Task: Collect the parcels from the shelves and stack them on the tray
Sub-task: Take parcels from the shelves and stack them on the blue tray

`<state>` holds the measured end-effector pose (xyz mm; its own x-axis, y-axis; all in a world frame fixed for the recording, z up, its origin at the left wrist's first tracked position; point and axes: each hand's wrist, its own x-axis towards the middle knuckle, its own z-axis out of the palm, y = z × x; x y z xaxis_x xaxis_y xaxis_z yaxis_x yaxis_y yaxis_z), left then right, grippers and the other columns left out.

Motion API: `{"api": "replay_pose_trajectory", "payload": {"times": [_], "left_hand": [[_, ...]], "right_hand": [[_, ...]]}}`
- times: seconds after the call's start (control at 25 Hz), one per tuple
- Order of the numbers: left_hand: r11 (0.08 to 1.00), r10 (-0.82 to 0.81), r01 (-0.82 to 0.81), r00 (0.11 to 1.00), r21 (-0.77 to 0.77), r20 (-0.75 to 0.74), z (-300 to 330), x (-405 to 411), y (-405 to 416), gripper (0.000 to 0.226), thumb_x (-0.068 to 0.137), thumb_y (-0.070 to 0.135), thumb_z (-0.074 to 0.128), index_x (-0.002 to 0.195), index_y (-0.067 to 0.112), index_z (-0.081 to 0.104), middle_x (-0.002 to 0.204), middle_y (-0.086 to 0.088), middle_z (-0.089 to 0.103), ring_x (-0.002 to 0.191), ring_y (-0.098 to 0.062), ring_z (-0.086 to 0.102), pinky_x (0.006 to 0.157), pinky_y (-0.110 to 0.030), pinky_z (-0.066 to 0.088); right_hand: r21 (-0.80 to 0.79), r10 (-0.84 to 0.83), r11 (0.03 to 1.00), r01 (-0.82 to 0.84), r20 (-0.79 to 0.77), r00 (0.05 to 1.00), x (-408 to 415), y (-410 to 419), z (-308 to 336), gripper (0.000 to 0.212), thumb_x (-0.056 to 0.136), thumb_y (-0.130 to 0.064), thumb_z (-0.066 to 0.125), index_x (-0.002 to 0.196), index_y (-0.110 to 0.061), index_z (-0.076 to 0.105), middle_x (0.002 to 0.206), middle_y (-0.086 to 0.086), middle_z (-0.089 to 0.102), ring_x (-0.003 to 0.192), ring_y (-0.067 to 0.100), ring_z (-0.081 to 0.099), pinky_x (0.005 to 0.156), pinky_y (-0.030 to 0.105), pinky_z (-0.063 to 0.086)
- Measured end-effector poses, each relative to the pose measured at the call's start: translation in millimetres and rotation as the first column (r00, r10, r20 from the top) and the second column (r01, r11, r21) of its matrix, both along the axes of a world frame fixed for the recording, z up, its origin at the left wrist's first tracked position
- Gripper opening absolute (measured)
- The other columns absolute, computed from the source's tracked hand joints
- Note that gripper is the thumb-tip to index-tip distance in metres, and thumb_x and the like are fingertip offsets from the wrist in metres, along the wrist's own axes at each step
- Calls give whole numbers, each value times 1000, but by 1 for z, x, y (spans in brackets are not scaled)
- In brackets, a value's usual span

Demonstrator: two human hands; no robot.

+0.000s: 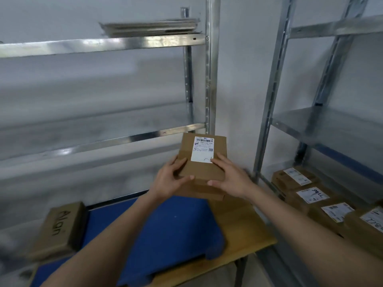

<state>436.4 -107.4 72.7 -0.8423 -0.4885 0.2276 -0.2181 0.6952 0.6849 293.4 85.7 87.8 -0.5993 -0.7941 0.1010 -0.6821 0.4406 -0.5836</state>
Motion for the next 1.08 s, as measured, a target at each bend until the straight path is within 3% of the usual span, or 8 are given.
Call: {"api": "replay_pose_trajectory", "payload": {"times": [0.12,0.24,0.44,0.64,0.8,1.08], "left_hand": [[995,100,-100,995,14,-2,-1,59,-29,82,73,63,72,145,32,46,160,7,27,142,-14,34,115,-41,34],[983,181,-181,983,29,1,-5,124,-56,79,78,54,75,146,28,46,160,4,26,143,-14,32,117,-37,31],[956,289,-290,957,36,24,-21,235,-92,82,75,62,72,145,29,46,160,9,26,142,-12,35,115,-37,35],[939,342,-342,939,23,38,-50,335,-113,75,80,47,76,146,24,46,159,11,25,143,-9,30,112,-20,25],[935,346,-349,937,69,51,-80,383,-121,76,83,48,72,149,29,40,160,11,22,144,-13,27,116,-34,30],[908,363,-383,922,169,139,-152,410,-140,81,80,58,70,150,32,37,162,13,18,145,-14,25,116,-43,33]], "right_hand": [[3,99,995,-99,-12,995,40,-41,3,90,83,-49,76,157,-32,27,166,-13,8,151,15,18,120,39,20],[9,195,981,-195,-14,981,89,-83,2,90,83,-49,76,157,-31,27,166,-14,8,151,14,17,119,37,20],[41,291,956,-291,8,957,181,-143,-15,90,83,-47,77,157,-29,29,166,-12,9,151,14,18,119,34,21],[109,334,935,-338,51,941,275,-180,-48,90,83,-50,75,157,-33,26,166,-13,6,151,16,19,119,41,19],[130,340,929,-346,72,938,323,-194,-75,89,84,-49,74,157,-34,25,166,-14,7,150,17,20,121,48,23],[206,346,907,-368,137,928,350,-214,-136,89,86,-45,74,157,-32,24,166,-14,5,150,16,19,121,46,26]]}}
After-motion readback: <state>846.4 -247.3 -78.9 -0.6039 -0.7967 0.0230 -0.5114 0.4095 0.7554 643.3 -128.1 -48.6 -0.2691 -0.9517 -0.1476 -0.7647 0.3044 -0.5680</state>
